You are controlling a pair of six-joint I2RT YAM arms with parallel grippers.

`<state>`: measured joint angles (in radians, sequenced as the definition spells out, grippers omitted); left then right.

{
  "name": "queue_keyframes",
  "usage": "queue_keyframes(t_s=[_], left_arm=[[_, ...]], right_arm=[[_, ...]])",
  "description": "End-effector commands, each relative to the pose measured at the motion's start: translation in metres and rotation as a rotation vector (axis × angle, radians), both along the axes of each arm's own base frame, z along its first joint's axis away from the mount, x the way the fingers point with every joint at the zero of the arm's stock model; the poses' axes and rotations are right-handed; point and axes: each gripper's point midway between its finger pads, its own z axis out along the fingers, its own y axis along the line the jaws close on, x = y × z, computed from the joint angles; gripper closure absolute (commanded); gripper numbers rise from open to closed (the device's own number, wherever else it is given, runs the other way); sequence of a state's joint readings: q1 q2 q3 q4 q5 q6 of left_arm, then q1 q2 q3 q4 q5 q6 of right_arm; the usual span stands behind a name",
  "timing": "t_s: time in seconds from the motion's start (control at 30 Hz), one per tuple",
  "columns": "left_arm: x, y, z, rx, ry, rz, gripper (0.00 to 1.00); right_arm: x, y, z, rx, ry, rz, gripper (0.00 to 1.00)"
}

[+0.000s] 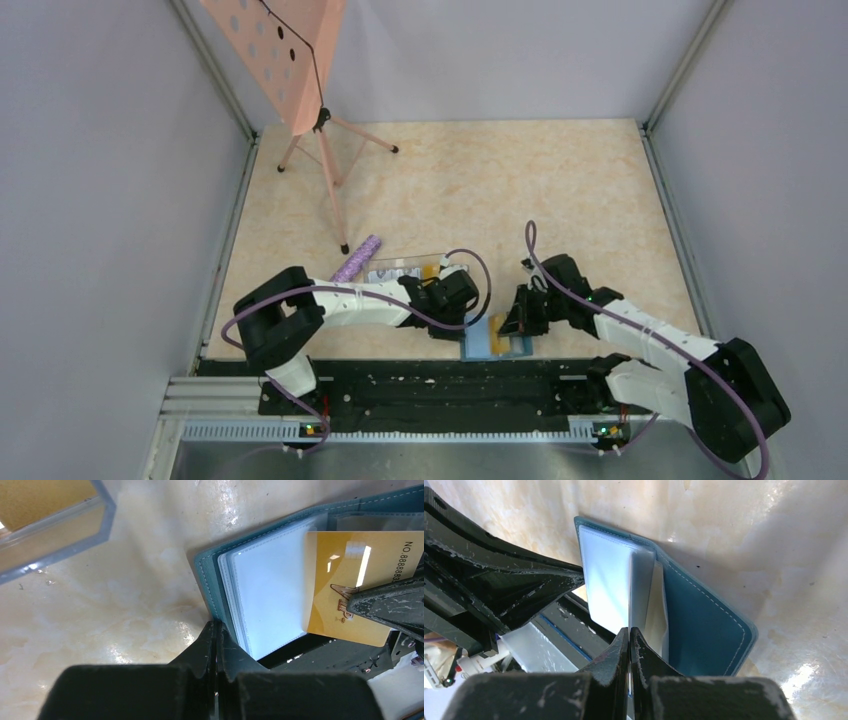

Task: Put the credit cards into the card holder
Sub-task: Insert the credit card into the card holder.

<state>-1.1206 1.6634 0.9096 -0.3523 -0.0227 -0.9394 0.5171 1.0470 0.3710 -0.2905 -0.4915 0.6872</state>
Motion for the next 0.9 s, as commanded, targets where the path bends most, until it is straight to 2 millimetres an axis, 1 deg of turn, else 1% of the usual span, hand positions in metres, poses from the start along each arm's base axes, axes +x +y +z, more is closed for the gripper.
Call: queue_keyframes(t_s=[0.0, 0.23, 0.47, 0.53, 0.73, 0.87], left_arm=[[-0.006, 0.012, -0.021, 0.075, 0.023, -0.019, 1.0], [-0.008, 0.009, -0.022, 0.074, 0.03, -0.034, 1.0], [-0.008, 0.01, -0.023, 0.085, 0.032, -0.042, 1.0], [-0.008, 0.01, -0.023, 0.086, 0.032, -0.045, 1.0], [-0.008, 0.01, -0.024, 0.092, 0.035, -0.049, 1.0], [-0.009, 0.01, -0.025, 0.094, 0.039, -0.051, 1.0]], right_arm=[[0.006, 0.006, 0.006, 0.035, -0.064, 0.066, 1.0], [0.008, 0.014, 0.006, 0.07, -0.084, 0.14, 1.0], [0.012, 0.024, 0.021, 0.119, -0.126, 0.223, 1.0], [0.012, 0.025, 0.022, 0.118, -0.132, 0.239, 1.0], [0.012, 0.021, 0.012, 0.083, -0.119, 0.257, 1.0], [0.009, 0.014, -0.004, 0.04, -0.084, 0.216, 1.0]])
